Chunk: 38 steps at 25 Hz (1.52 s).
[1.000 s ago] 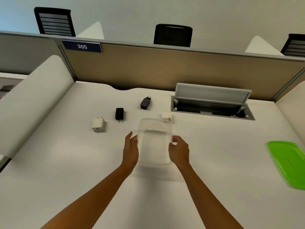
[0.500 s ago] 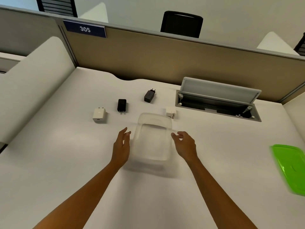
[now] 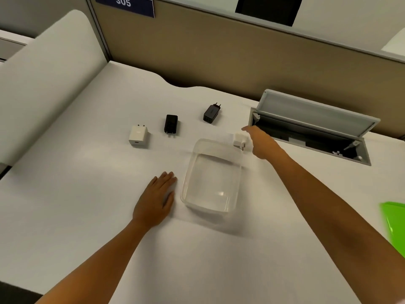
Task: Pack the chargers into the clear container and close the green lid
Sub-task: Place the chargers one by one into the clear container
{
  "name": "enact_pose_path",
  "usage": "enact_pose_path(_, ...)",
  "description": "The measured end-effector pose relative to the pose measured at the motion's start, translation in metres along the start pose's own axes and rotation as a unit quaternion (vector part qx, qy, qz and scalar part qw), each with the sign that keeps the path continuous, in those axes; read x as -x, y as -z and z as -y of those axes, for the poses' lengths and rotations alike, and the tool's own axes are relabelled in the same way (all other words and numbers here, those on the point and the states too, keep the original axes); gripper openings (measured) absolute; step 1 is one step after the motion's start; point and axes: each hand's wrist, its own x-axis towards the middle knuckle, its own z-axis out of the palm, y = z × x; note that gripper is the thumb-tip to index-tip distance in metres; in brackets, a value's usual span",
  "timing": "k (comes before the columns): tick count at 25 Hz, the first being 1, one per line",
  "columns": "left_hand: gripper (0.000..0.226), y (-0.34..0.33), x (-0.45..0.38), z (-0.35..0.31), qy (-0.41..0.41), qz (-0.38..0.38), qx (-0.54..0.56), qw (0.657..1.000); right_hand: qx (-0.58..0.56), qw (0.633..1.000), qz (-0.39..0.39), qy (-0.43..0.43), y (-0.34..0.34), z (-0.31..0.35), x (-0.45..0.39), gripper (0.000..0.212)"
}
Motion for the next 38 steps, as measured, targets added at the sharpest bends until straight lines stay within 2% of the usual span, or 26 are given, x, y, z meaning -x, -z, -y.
enact_pose_path(2, 0.053, -0.002, 0.001, 0.001, 0.003, -0.004, 0.000, 1.000, 0.033, 0.993, 0.077, 0.085, 0.000, -0.001, -0.020, 0.077)
enact_pose_path(5, 0.052, -0.003, 0.000, 0.003, 0.013, -0.013, 0.006, 1.000, 0.180, 0.956, 0.147, 0.181, -0.003, -0.005, -0.039, 0.082)
enact_pose_path(8, 0.051, -0.004, -0.001, 0.001, 0.012, -0.017, 0.008, 1.000, 0.202, 0.950, 0.161, 0.176, 0.001, -0.014, -0.044, 0.072)
enact_pose_path(11, 0.050, -0.003, -0.001, 0.002, 0.010, -0.022, 0.010, 1.000, 0.128, 0.975, 0.136, 0.118, -0.002, -0.023, -0.035, 0.047)
enact_pose_path(14, 0.050, -0.003, 0.001, 0.001, 0.014, -0.025, 0.012, 1.000, -0.035, 0.998, 0.058, 0.009, -0.003, -0.022, -0.013, 0.063)
enact_pose_path(17, 0.049, -0.002, 0.000, 0.000, 0.011, -0.027, 0.019, 0.999, -0.172, 0.983, -0.011, -0.061, 0.012, 0.000, 0.024, 0.070)
enact_pose_path(19, 0.049, -0.002, 0.000, 0.000, 0.012, -0.026, 0.020, 0.999, -0.207, 0.975, -0.053, -0.064, 0.022, 0.023, 0.054, 0.067)
enact_pose_path(21, 0.049, -0.003, 0.000, 0.000, 0.014, -0.025, 0.015, 0.999, -0.215, 0.974, -0.062, -0.016, 0.030, 0.054, 0.085, 0.065)
enact_pose_path(24, 0.049, -0.003, 0.001, 0.000, 0.015, -0.028, 0.011, 0.999, -0.199, 0.979, 0.001, 0.051, 0.022, 0.098, 0.120, 0.063)
enact_pose_path(28, 0.050, -0.003, 0.001, -0.001, 0.016, -0.024, 0.010, 1.000, -0.089, 0.985, 0.146, 0.026, -0.022, 0.124, 0.128, 0.059)
enact_pose_path(35, 0.049, -0.002, 0.001, -0.001, 0.014, -0.028, 0.018, 0.999, -0.027, 0.979, 0.202, 0.011, -0.052, 0.125, 0.114, 0.044)
enact_pose_path(38, 0.050, -0.001, 0.001, -0.002, 0.016, -0.030, 0.024, 0.999, -0.010, 0.974, 0.227, 0.023, -0.057, 0.124, 0.115, 0.047)
